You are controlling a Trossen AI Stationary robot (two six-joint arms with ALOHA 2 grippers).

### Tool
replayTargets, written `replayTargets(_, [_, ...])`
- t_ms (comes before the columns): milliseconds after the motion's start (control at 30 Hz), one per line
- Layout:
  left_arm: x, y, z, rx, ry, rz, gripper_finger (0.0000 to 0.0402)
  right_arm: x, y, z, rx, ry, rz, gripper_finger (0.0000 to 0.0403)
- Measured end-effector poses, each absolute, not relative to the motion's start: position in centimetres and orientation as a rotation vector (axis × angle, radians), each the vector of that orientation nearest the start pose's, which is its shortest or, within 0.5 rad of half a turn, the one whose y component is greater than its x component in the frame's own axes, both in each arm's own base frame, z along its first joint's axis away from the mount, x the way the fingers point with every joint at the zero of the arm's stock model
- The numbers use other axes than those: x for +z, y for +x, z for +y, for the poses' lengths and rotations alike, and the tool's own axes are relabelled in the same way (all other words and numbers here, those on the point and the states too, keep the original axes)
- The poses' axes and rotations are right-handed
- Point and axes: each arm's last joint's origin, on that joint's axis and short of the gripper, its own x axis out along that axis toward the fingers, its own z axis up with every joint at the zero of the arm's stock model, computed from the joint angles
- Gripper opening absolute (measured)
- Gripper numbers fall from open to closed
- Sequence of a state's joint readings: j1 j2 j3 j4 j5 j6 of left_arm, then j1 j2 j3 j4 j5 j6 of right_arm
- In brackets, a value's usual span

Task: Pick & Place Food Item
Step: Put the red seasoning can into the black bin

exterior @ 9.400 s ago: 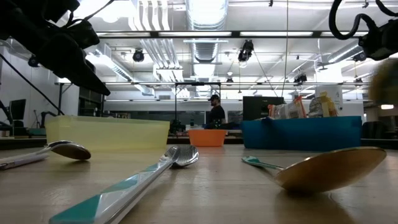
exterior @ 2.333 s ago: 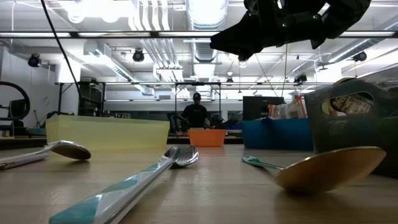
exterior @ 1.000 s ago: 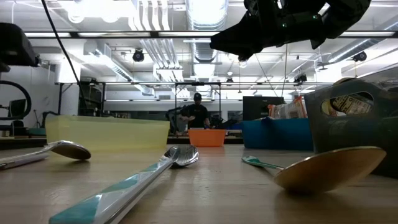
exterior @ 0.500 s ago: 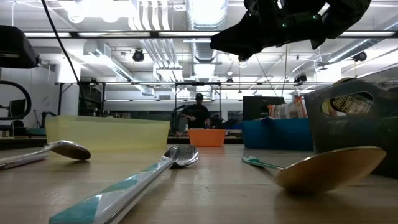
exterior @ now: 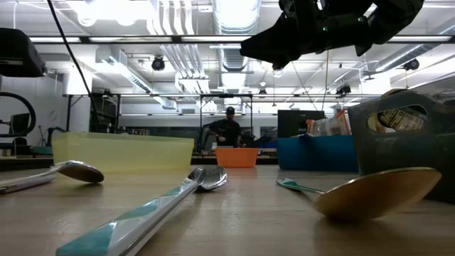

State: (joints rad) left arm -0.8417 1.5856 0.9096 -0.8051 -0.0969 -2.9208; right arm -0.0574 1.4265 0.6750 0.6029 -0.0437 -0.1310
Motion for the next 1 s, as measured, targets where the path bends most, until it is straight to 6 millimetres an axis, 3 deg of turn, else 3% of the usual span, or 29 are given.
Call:
replayTargets(100, [16.48, 17.62, -19.28, 1.444, -1.654, 0.848, 0.0218, 22.7, 29.72, -1.57, -0.004, -0.123, 0.149, 0.0196])
replayTargets(267, [16.5, 17.59, -19.24, 1.449, -1.649, 0.847, 0.0193, 22.7, 29.72, -1.57, -0.004, -0.123, 0.149, 0.0196])
replayTargets(1000, [16.51, 17.7, -19.13, 1.44, -1.644, 0.837, 0.0201, 22.71, 29.72, -1.57, -0.004, -0.124, 0.149, 0.0196])
